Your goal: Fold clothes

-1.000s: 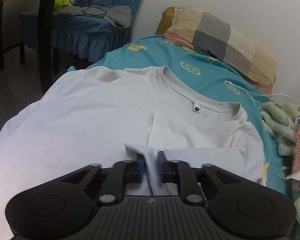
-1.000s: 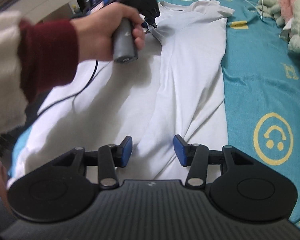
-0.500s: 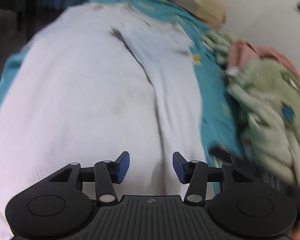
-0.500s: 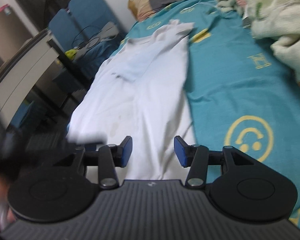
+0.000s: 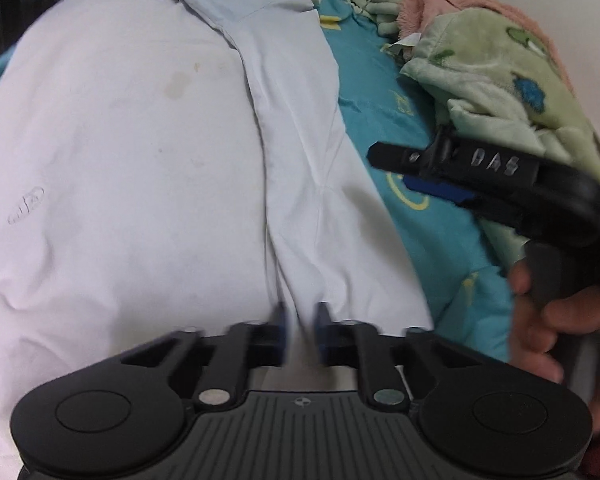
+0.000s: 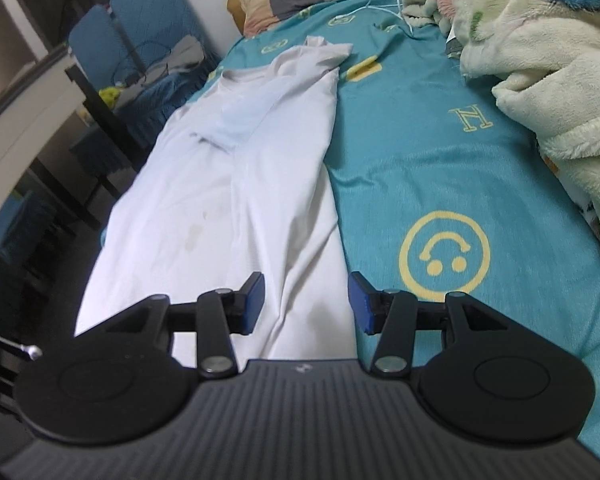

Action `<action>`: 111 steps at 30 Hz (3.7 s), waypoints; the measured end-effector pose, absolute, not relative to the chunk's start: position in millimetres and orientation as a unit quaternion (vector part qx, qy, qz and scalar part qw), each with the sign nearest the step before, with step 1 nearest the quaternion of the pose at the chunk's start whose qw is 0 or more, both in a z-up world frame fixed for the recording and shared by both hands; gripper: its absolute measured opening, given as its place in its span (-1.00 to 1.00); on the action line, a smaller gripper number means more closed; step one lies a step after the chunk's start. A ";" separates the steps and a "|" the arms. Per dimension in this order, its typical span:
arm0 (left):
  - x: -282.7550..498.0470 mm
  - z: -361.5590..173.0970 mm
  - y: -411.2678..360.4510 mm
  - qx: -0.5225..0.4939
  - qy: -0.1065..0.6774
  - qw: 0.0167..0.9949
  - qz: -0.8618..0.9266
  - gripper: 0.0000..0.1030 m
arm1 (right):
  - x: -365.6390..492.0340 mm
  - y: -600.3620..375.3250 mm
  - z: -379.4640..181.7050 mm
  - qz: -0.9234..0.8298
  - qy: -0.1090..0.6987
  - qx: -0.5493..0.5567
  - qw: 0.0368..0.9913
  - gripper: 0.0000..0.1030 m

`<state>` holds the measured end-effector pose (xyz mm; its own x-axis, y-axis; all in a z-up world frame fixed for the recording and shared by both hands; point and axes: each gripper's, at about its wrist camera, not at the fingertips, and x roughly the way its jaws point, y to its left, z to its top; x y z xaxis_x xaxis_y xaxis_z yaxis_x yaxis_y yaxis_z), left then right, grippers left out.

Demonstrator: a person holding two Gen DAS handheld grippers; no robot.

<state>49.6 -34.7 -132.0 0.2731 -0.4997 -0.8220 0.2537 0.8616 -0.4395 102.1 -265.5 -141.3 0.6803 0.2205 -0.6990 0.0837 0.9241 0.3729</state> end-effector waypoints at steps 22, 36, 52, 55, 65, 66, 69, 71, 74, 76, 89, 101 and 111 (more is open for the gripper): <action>42.5 -83.6 -17.5 -0.005 0.465 0.872 -0.156 0.23 | 79.3 -241.6 -115.8 0.071 0.354 0.153 0.920 -0.04; 30.8 -38.2 -6.6 -0.002 0.350 0.929 -0.117 1.00 | 59.0 -238.2 -87.5 0.063 0.289 0.149 0.943 0.45; 51.6 -29.1 57.2 -0.042 0.368 0.925 -0.086 0.99 | 202.1 -147.7 -32.4 0.181 0.342 0.030 0.922 0.43; 60.8 -32.6 75.2 -0.064 0.374 0.922 -0.083 0.99 | 252.5 -101.7 -35.5 0.218 0.370 -0.020 0.903 0.42; 97.7 -75.2 115.8 -0.088 0.411 0.907 -0.027 0.98 | 387.4 64.4 -115.0 0.306 0.434 -0.142 0.835 0.21; 101.7 -80.0 120.0 -0.091 0.416 0.905 -0.020 0.98 | 394.0 78.1 -125.6 0.313 0.434 -0.159 0.829 0.21; 110.2 -90.4 132.3 -0.112 0.426 0.898 -0.007 0.98 | 407.9 112.9 -154.3 0.336 0.439 -0.205 0.807 0.20; 114.9 -94.9 134.5 -0.121 0.435 0.892 -0.007 0.97 | 408.9 122.4 -162.8 0.338 0.444 -0.230 0.797 0.20; 118.4 -98.5 132.0 -0.121 0.438 0.891 -0.010 0.97 | 410.3 136.6 -175.4 0.341 0.450 -0.268 0.780 0.20; 119.8 -101.0 132.2 -0.125 0.440 0.889 -0.011 0.97 | 411.3 146.0 -183.8 0.342 0.454 -0.293 0.769 0.20; 121.7 -107.9 135.7 -0.129 0.441 0.888 0.024 0.97 | 416.0 167.1 -173.0 0.310 0.409 -0.326 0.794 -0.90; 114.1 -92.8 126.6 -0.112 0.403 0.908 0.028 0.97 | 367.4 -52.4 -66.8 0.118 0.287 0.030 0.950 -0.90; 121.8 -94.4 101.0 -0.072 0.388 0.919 0.016 0.97 | 311.5 -208.7 -188.2 -0.031 0.357 0.262 0.896 -0.89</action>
<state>121.8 101.0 -94.4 0.6988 -0.0262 -0.7148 -0.0851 0.9892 -0.1194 311.5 -208.7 -188.2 0.7430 0.1311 -0.6563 0.2427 0.8611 0.4467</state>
